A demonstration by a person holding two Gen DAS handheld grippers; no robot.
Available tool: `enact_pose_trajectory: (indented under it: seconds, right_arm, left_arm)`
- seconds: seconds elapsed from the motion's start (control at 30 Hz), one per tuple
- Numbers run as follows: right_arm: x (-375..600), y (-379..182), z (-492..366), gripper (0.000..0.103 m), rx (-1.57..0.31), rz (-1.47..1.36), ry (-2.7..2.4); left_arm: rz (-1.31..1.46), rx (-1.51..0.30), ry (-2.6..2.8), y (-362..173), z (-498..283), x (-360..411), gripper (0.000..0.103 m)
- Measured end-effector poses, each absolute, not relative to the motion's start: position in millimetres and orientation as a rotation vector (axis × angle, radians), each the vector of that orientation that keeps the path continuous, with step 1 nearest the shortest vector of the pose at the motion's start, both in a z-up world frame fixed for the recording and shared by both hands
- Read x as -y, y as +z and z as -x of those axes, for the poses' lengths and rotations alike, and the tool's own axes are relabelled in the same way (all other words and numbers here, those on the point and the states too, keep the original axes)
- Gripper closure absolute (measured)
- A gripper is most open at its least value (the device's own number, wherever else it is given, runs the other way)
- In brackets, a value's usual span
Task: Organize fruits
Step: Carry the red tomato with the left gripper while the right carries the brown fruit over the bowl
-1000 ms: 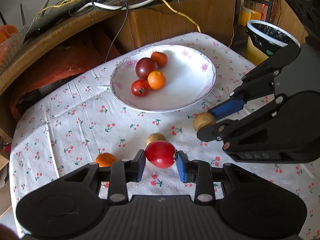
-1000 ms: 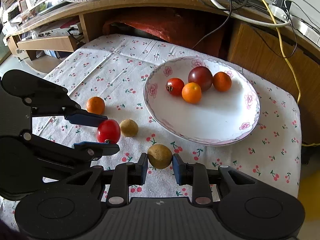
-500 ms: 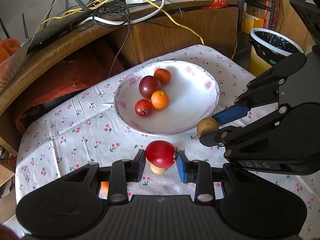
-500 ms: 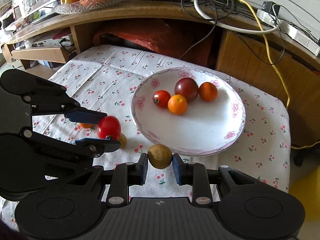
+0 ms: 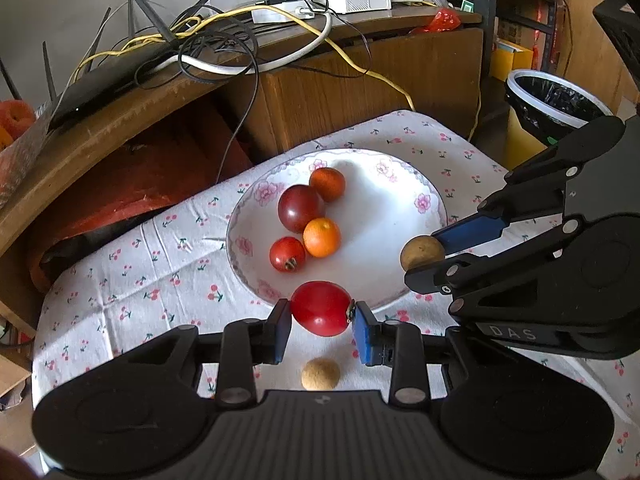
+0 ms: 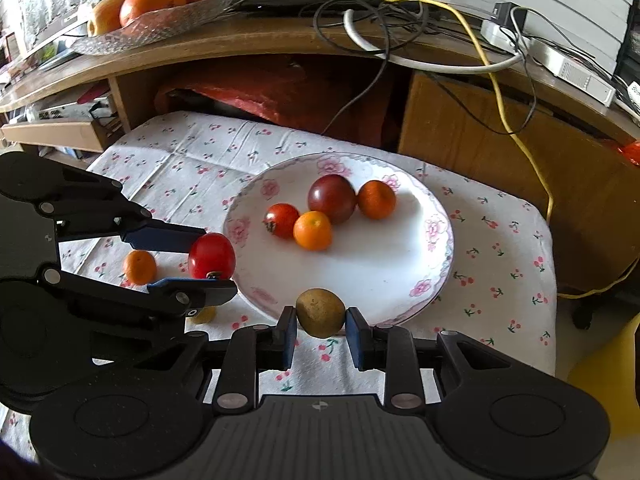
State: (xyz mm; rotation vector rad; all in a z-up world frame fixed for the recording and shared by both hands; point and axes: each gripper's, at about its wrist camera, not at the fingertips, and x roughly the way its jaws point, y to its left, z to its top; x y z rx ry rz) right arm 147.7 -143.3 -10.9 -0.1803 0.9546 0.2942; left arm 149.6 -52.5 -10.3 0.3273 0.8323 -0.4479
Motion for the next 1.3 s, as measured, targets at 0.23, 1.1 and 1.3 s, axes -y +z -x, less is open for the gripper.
enact_pose_trajectory:
  seconds: [0.23, 1.1, 1.3]
  right_arm:
    - [152.1, -13.7, -157.6, 0.079, -0.954, 0.154, 0.272]
    - [150.6, -29.5, -176.3, 0.079, -0.965, 0.175, 0.262]
    - [150.0, -31.1, -177.5, 0.078, -0.966, 0.178, 0.261]
  left_arm:
    - [-0.311, -0.825, -0.449, -12.5, -159.1, 58.4, 0.062]
    - [-0.294, -0.848, -0.419, -30.1, -180.0, 57.3, 0.063]
    - [-0.3, -0.847, -0.417, -32.0, -182.6, 58.5, 0.063]
